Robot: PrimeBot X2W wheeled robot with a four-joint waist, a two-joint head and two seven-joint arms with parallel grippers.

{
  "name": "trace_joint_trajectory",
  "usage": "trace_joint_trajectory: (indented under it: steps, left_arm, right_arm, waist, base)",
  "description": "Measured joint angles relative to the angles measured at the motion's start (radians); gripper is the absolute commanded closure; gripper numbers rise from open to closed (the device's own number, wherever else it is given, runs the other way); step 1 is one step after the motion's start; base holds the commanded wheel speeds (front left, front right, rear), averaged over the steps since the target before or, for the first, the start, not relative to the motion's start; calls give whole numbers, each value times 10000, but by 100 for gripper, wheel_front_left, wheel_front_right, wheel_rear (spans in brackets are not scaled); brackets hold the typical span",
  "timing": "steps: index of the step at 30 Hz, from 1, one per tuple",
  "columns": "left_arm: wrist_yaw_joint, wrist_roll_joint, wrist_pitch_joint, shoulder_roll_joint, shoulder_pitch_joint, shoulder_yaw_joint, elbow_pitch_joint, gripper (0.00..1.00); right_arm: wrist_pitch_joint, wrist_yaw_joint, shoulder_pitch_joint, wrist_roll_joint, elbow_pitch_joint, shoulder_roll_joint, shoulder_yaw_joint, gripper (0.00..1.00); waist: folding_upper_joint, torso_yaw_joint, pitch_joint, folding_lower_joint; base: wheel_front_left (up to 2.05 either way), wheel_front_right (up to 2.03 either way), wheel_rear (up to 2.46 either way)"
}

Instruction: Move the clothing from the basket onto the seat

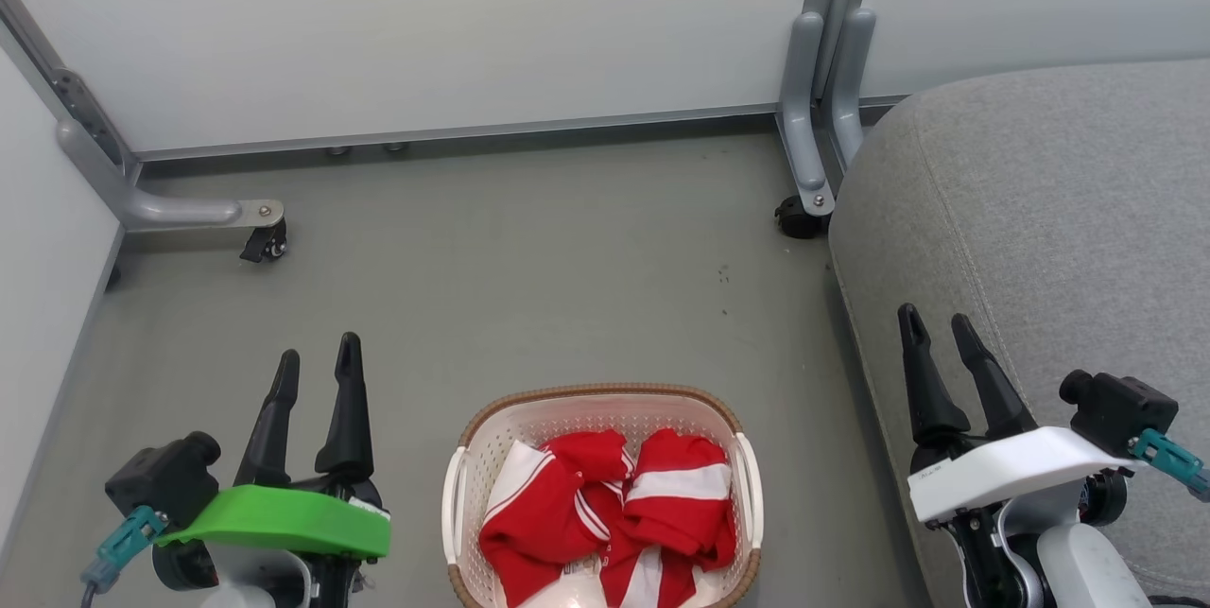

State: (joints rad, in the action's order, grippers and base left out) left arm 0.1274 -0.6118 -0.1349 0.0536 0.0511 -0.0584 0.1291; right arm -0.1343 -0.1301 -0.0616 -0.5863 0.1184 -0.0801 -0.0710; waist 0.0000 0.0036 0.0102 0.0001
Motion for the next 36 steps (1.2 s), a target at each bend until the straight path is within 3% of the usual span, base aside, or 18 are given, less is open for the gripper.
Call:
trace_joint_trajectory:
  steps: [36]
  left_arm:
    - [12, 3202, -830, -42, -204, -52, 497, 0]
  right_arm:
    - [-700, -2, 110, 3078, 573, 54, -199, 0]
  waist:
    - [0, -13, 64, 0]
  base:
    - [0, 0, 0]
